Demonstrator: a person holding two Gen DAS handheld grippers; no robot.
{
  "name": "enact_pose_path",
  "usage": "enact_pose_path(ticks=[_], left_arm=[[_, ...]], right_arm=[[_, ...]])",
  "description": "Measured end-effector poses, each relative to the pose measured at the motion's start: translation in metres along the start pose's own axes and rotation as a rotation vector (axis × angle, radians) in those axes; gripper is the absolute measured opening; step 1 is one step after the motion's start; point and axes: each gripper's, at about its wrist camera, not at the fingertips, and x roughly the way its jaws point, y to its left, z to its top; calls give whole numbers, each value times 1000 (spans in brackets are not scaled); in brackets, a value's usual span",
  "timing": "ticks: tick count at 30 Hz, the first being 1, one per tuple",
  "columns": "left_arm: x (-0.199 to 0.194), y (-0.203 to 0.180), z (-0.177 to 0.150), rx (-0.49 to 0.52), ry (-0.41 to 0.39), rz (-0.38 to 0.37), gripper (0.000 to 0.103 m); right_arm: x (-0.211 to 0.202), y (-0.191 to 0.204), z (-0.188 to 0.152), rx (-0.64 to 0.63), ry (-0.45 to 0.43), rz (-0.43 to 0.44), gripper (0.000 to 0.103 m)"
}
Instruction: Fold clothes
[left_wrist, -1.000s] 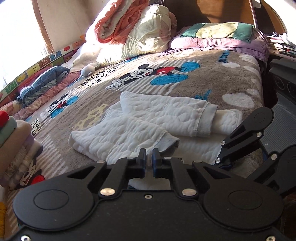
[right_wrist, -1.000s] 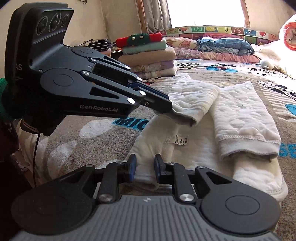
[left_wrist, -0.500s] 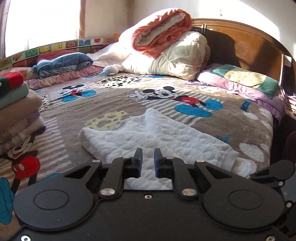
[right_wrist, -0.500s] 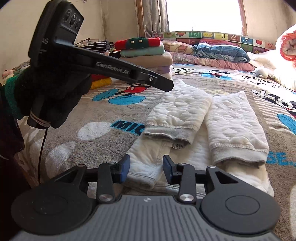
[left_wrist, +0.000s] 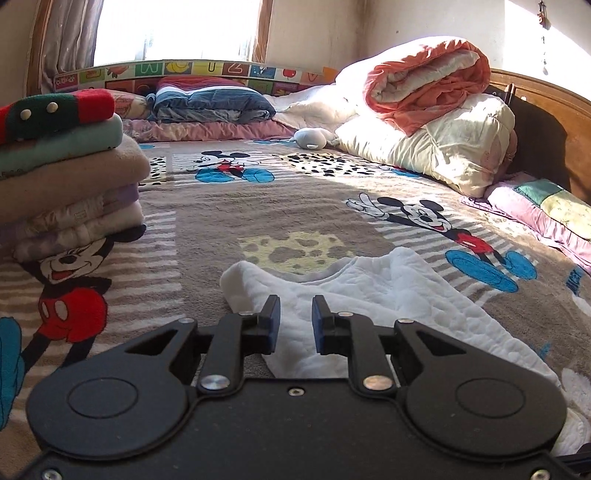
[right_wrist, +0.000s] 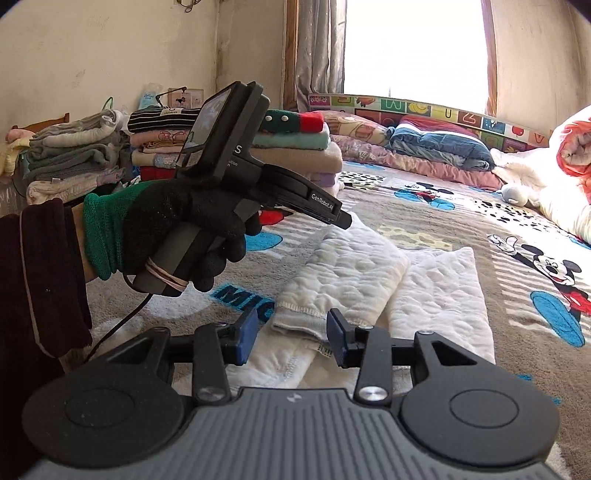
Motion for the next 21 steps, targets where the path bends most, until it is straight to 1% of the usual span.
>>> enact_pose_path(ticks=[2, 5, 6, 8, 10, 11, 13, 14, 16, 17, 18, 19, 21], left_arm=[[6, 3, 2, -19, -8, 8, 20], [15, 14, 5, -74, -12, 18, 20], [18, 19, 5, -99, -11, 21, 20], [24, 24, 6, -137, 2, 18, 20], [32, 29, 7, -175, 25, 11, 20], [35, 31, 8, -197, 34, 3, 20], [42, 40, 9, -279, 55, -27, 20], [44, 42, 9, -302, 61, -37, 20], [48, 45, 8, -340, 72, -54, 20], [50, 46, 8, -359, 78, -63, 20], [52, 48, 8, -378, 83, -72, 20], [54, 49, 8, -398, 89, -80, 20], [58, 52, 8, -436, 100, -98, 20]], right_arm=[[10, -3, 2, -12, 16, -27, 42], [26, 0, 6, -99, 53, -48, 45], [31, 3, 6, -147, 68, -55, 47], [43, 17, 5, -284, 102, -60, 48], [57, 31, 2, -416, 154, -61, 58], [61, 34, 2, -444, 159, -64, 58], [69, 39, 1, -498, 169, -68, 57], [73, 35, 6, -464, 182, -49, 56], [80, 26, 15, -393, 210, -15, 38], [82, 24, 18, -378, 216, -7, 36], [82, 20, 20, -357, 215, 5, 28], [82, 19, 22, -349, 216, 17, 17], [79, 16, 25, -345, 218, 39, 9]])
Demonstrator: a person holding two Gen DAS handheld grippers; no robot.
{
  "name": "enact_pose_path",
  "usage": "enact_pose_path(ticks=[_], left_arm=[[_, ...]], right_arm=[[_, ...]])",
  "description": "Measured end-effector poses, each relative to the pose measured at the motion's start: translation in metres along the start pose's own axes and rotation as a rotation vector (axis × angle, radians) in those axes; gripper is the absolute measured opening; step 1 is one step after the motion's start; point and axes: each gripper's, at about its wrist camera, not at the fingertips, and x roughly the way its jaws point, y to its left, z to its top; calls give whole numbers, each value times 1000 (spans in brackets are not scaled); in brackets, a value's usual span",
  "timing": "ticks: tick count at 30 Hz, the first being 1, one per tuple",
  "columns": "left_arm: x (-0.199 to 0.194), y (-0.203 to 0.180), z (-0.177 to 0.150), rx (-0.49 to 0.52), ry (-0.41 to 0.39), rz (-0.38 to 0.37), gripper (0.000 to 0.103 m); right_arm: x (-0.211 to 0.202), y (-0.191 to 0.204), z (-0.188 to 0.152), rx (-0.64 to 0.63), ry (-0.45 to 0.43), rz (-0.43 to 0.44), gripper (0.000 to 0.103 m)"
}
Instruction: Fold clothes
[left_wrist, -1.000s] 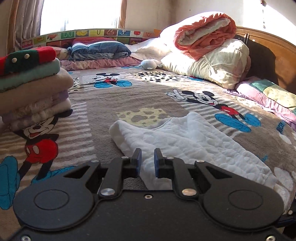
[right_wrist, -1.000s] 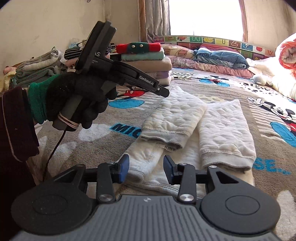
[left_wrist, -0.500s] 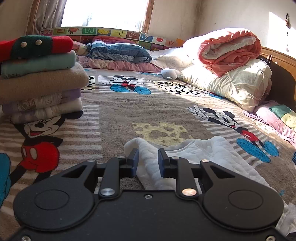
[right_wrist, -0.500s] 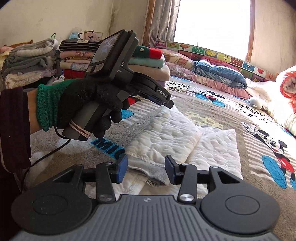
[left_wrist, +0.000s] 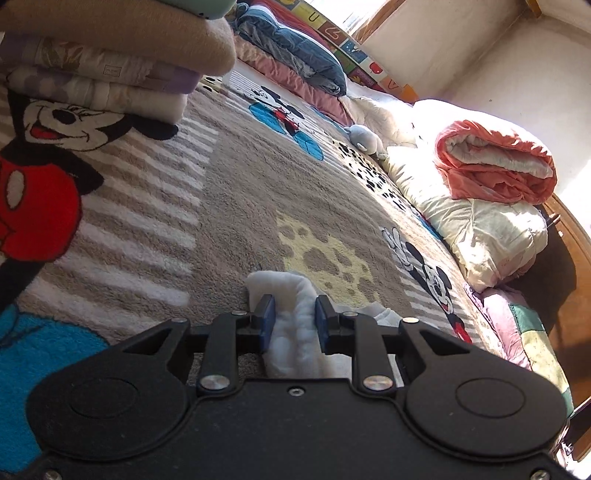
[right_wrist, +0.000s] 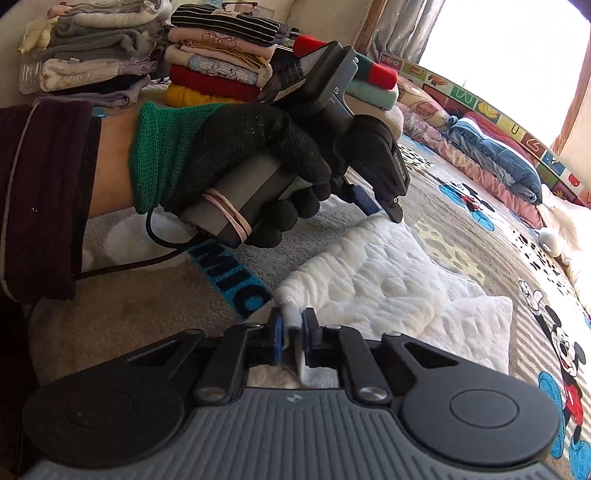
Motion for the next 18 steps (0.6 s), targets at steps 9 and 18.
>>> enact_pose_path(ticks=[9, 18], left_arm=[[11, 10, 5, -125, 45, -61, 20], [5, 5, 6, -72, 36, -66, 23]], right_arm=[[-13, 11, -5, -101, 43, 43, 7], [-12, 14, -1, -50, 61, 39, 12]])
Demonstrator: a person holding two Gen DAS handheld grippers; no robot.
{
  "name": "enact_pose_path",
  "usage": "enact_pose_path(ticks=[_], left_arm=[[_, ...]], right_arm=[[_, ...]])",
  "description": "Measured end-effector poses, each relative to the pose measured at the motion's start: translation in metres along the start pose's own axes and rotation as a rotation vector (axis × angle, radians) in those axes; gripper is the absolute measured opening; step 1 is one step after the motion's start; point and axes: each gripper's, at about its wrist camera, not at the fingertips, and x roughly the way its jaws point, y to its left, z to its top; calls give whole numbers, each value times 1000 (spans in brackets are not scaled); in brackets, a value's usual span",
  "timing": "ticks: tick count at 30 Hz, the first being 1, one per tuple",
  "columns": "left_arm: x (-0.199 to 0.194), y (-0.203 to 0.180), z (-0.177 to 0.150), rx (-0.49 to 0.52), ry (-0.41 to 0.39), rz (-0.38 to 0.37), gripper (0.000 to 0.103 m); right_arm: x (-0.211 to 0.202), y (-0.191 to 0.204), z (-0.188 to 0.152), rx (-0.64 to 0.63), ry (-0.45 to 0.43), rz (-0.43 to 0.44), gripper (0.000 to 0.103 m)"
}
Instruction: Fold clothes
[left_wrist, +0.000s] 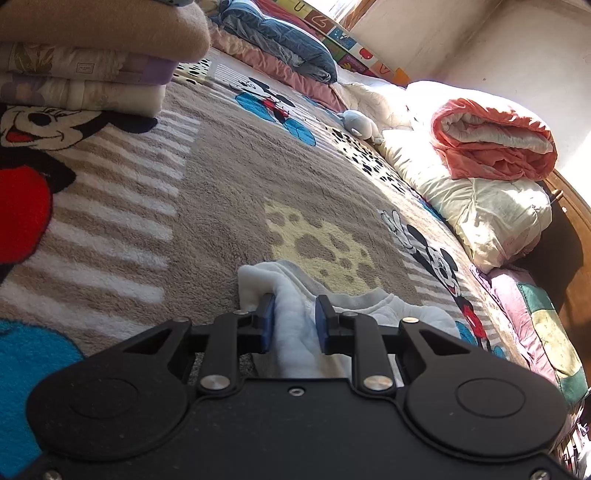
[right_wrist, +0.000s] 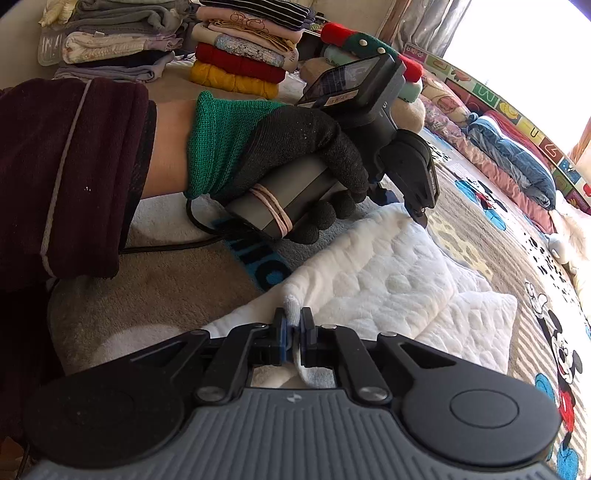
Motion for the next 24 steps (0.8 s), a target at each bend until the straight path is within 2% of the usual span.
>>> enact_pose_path(ticks=[2, 4, 9, 11, 13, 14, 17, 20, 24], left_arm=[[-1, -1, 0, 12, -2, -1, 35], [-3, -2, 0, 24, -3, -2, 41], [-16, 1, 3, 24, -16, -18, 42], [-23, 7, 5, -8, -34, -25, 42], [-28, 13, 7, -41, -49, -35, 37], [-29, 16, 7, -56, -54, -41, 29], [-22, 10, 5, -26, -36, -39, 20], [-7, -1, -1, 21, -3, -23, 16], [12, -2, -6, 52, 10, 21, 12]], right_arm=[[-6, -3, 1, 34, -8, 7, 16], [-12, -8, 1, 72, -20, 15, 21], [-28, -17, 1, 137, -41, 38, 21], [-37, -22, 3, 175, -66, 56, 21], [-42, -27, 7, 195, -94, 44, 21], [-41, -28, 9, 190, -103, 16, 21], [-26, -36, 13, 189, -112, -43, 21], [-4, -47, 14, 213, -100, -75, 21], [22, -51, 6, 243, -32, -70, 22]])
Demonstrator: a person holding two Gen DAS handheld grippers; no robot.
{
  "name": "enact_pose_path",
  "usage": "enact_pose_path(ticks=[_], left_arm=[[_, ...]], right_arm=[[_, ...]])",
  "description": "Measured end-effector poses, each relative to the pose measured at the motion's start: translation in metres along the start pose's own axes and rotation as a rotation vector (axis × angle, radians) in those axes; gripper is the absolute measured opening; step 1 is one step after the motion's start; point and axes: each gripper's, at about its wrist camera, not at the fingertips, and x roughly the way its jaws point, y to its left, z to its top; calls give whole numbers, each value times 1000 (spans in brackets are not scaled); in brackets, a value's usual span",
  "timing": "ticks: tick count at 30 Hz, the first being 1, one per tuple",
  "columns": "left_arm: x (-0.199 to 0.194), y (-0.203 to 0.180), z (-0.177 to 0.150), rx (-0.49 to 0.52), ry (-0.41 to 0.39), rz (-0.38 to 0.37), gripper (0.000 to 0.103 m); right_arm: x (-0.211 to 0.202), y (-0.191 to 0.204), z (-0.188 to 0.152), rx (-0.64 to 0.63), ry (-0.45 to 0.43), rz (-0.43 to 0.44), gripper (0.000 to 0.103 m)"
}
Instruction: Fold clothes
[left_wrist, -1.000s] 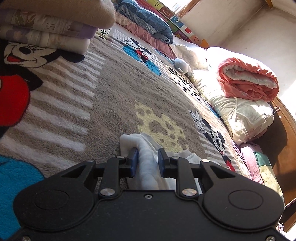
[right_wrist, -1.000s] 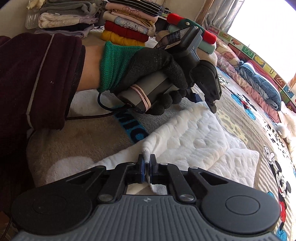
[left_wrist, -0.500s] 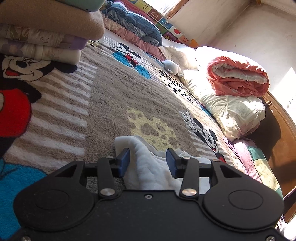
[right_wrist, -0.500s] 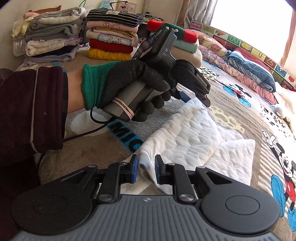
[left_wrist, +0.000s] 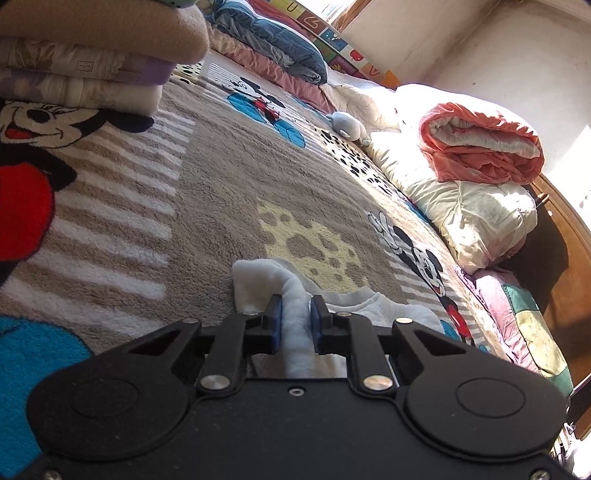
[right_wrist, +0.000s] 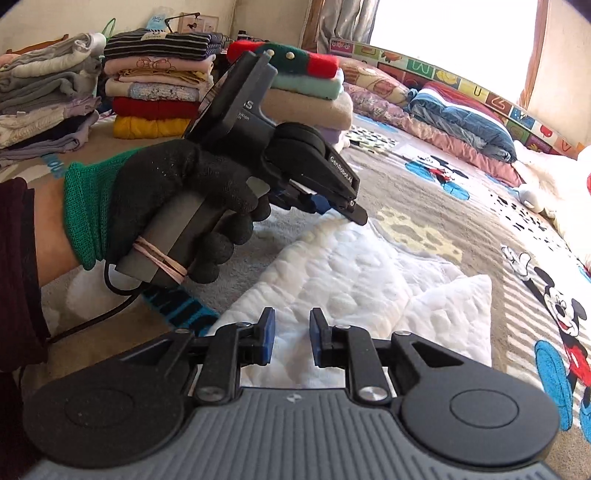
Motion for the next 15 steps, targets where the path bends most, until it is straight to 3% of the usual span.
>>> enact_pose_path(ticks=[7, 11, 15], left_arm=[[10, 3, -4, 14, 14, 32, 11], [-9, -2, -1, 35, -21, 5, 15], [-36, 3, 5, 20, -73, -15, 16]], right_arm=[[15, 6, -13, 42, 34, -14, 22], [11, 9, -7, 13, 45, -21, 23], [-8, 9, -3, -6, 13, -34, 39]])
